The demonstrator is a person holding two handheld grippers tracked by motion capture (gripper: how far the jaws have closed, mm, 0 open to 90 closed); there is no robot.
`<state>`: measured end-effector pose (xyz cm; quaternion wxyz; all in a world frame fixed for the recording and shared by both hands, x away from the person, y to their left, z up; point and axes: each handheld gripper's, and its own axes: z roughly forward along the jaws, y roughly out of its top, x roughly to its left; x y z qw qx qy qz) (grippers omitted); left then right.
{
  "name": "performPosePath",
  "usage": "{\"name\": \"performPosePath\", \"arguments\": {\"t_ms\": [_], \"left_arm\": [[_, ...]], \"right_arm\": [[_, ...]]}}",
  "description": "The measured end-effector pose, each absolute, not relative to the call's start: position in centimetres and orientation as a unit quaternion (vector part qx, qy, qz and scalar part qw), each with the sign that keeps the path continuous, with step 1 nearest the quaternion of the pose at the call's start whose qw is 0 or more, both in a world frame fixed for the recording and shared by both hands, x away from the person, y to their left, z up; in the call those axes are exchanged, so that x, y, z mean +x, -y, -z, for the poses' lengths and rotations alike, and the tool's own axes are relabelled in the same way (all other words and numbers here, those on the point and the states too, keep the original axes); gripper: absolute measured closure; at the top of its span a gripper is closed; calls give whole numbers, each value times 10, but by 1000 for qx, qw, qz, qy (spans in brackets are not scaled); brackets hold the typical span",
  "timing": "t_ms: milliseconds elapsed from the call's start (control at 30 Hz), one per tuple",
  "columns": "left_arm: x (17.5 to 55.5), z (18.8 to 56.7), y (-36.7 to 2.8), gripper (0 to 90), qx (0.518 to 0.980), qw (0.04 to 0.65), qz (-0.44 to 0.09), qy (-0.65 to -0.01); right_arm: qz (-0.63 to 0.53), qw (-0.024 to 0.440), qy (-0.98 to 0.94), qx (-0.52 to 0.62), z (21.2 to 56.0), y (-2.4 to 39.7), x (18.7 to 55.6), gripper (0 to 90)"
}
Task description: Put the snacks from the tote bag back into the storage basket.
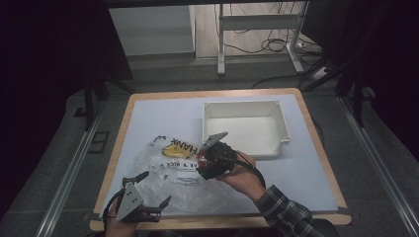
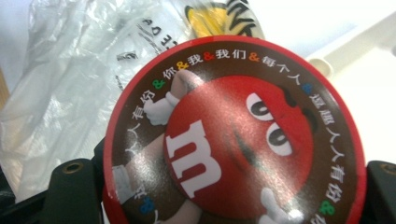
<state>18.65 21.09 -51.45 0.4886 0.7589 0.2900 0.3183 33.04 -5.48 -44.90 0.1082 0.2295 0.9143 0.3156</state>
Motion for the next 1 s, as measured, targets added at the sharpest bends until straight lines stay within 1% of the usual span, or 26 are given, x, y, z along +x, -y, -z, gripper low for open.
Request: {"name": "performPosePath", "arguments": {"t_ms": [200, 1000], "left_arm": [[186, 515, -211, 7, 751, 501, -314, -294], [186, 515, -211, 8, 754, 496, -316, -292]], "right_arm": [[-311, 112, -914, 236, 447, 66, 334, 257], [-309, 122, -907, 259, 442, 93, 362, 257]]}}
